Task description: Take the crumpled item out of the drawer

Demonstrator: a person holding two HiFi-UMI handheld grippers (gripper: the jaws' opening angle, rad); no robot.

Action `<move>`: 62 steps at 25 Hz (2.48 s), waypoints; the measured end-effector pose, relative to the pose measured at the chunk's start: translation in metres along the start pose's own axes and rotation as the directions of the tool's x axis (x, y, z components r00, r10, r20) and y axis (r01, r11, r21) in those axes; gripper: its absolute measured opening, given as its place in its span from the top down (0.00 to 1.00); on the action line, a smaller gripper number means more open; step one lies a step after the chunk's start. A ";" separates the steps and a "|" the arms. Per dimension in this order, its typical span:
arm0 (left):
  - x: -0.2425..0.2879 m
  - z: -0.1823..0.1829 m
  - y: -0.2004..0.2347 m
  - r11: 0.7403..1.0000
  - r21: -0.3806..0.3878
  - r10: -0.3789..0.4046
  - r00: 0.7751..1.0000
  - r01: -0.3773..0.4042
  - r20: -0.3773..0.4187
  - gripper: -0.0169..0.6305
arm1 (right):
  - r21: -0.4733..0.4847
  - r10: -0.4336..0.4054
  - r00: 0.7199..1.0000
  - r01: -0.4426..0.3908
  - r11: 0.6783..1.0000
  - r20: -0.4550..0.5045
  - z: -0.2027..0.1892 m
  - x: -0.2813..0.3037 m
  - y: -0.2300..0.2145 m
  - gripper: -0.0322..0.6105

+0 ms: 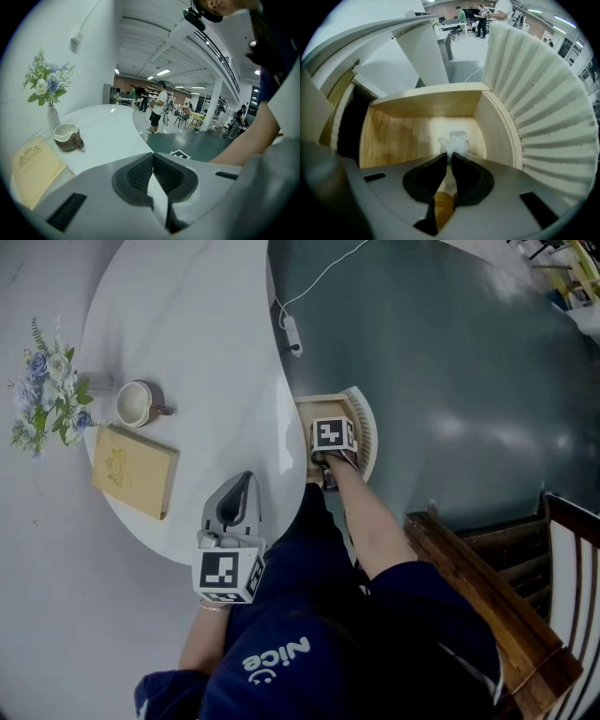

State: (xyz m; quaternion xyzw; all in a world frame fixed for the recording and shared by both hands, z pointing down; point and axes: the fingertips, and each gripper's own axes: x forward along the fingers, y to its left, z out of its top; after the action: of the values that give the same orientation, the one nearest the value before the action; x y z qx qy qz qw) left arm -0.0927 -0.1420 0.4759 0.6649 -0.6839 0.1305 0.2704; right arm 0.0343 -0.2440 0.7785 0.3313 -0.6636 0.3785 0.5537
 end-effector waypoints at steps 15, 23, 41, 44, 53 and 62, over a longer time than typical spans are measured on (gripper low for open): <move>-0.021 0.009 0.001 0.999 0.023 -0.044 0.996 0.042 0.082 0.97 | 0.029 0.052 0.980 -0.059 0.998 0.193 -0.002 -0.080 0.017 0.88; -0.033 0.002 0.004 0.998 -0.024 -0.050 0.995 0.052 0.091 0.97 | -0.027 0.035 0.960 -0.029 0.999 0.277 -0.010 -0.113 0.029 0.88; -0.045 -0.010 0.003 0.994 -0.046 -0.098 0.991 0.102 0.087 0.97 | -0.074 0.046 0.886 -0.013 0.997 0.462 -0.029 -0.190 0.061 0.88; -0.045 -0.011 0.000 0.993 -0.039 -0.107 0.991 0.110 0.085 0.97 | -0.071 0.048 0.869 -0.014 0.997 0.493 -0.032 -0.203 0.064 0.88; -0.054 -0.008 -0.020 0.988 -0.029 -0.152 0.984 0.155 0.088 0.97 | -0.065 0.048 0.793 -0.010 0.998 0.608 -0.034 -0.251 0.067 0.88; -0.061 0.006 -0.028 0.981 -0.021 -0.189 0.969 0.194 0.156 0.97 | -0.105 0.040 0.659 0.060 0.993 0.751 -0.031 -0.300 0.076 0.88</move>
State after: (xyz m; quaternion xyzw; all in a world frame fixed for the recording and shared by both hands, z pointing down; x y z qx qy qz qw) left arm -0.0685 -0.0965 0.4325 0.7308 -0.6376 0.0398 0.2404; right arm 0.0345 -0.1732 0.4760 0.4276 -0.8526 0.1641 0.2515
